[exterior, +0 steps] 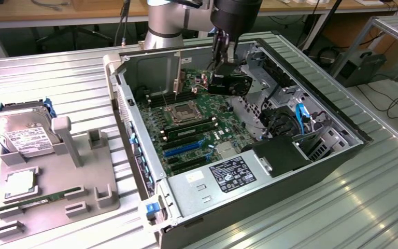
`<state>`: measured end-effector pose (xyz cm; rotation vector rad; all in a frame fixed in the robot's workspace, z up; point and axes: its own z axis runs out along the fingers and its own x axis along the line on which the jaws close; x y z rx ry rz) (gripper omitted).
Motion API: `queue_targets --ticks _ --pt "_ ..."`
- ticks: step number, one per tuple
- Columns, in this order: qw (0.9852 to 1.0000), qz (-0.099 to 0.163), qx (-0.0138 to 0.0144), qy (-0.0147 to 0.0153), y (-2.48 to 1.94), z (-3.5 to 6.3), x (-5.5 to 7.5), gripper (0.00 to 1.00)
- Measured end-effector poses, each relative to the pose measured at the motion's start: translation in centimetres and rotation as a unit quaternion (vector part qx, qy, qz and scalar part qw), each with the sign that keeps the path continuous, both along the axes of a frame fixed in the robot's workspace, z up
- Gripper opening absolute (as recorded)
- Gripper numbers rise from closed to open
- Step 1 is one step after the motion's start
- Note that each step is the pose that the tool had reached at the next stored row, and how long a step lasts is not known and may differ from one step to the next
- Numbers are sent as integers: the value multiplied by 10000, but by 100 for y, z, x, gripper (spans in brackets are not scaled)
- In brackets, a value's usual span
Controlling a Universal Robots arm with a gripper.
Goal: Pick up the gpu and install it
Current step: 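Insert the gpu into the slot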
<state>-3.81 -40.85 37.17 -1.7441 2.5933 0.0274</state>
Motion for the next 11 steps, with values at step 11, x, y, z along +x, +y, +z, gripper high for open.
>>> queue_targets --ticks 11 --pt "10000 93 0 0 0 0 0 27"
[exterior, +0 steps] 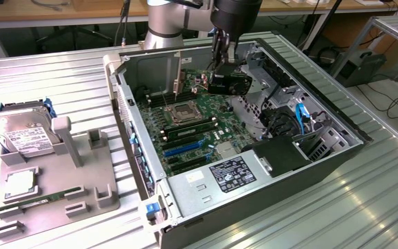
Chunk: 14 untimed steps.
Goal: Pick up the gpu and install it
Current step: 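Insert the gpu into the slot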
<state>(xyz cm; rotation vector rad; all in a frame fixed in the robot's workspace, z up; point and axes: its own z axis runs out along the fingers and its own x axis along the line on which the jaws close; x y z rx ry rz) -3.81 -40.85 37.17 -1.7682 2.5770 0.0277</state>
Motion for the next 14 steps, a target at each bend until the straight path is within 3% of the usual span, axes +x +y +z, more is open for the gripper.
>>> queue_targets --ticks 14 --pt "9999 144 0 0 0 0 0 27"
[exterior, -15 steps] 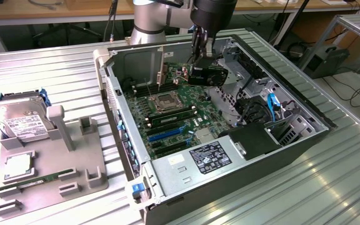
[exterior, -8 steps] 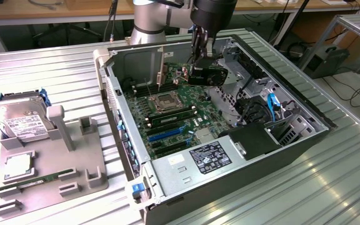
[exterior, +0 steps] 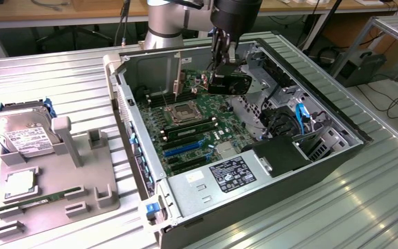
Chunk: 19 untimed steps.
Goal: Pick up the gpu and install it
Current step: 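Insert the gpu into the slot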
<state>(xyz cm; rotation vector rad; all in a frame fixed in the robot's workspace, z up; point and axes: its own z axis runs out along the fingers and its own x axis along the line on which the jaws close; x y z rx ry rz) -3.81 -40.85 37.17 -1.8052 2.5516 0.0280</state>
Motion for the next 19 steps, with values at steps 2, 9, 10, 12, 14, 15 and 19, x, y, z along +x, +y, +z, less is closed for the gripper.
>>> queue_targets --ticks 2,9,10,12,14,15,19 --pt "10000 16 0 0 0 0 0 27" --pt "10000 76 0 0 0 0 0 27" --pt "10000 88 0 0 0 0 0 27" --pt "9999 103 0 0 0 0 0 27" --pt "9999 118 0 0 0 0 0 27" --pt "9999 126 0 0 0 0 0 27" --pt "9999 158 0 0 0 0 0 27"
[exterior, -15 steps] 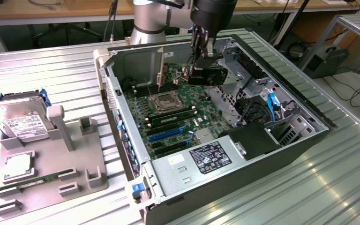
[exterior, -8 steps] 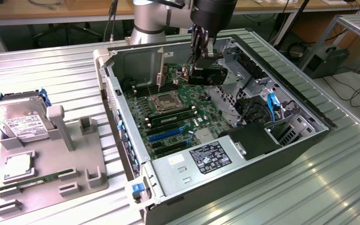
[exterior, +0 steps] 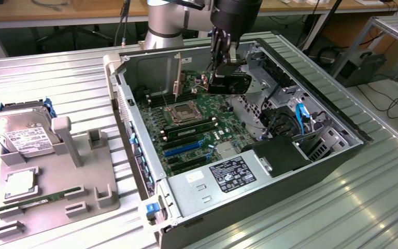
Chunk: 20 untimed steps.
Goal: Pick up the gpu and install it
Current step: 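Insert the gpu into the slot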
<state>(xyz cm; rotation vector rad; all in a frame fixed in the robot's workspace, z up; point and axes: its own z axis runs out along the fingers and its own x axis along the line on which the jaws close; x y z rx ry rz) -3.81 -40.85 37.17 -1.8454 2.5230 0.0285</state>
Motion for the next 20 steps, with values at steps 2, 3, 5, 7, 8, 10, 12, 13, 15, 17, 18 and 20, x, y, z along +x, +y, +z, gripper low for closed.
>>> queue_targets --ticks 2,3,5,7,8,10,12,13,15,17,18,20 --pt "10000 15 0 0 0 0 0 27" --pt "10000 22 0 0 0 0 0 27" --pt "10000 44 0 0 0 0 0 27" --pt "10000 59 0 0 0 0 0 27" --pt "10000 66 0 0 0 0 0 27" --pt "10000 94 0 0 0 0 0 27" --pt "9999 118 0 0 0 0 0 27" --pt "9999 127 0 0 0 0 0 27" --pt "9999 143 0 0 0 0 0 27" --pt "9999 165 0 0 0 0 0 27" --pt "9998 175 0 0 0 0 0 27" --pt "9998 190 0 0 0 0 0 27"
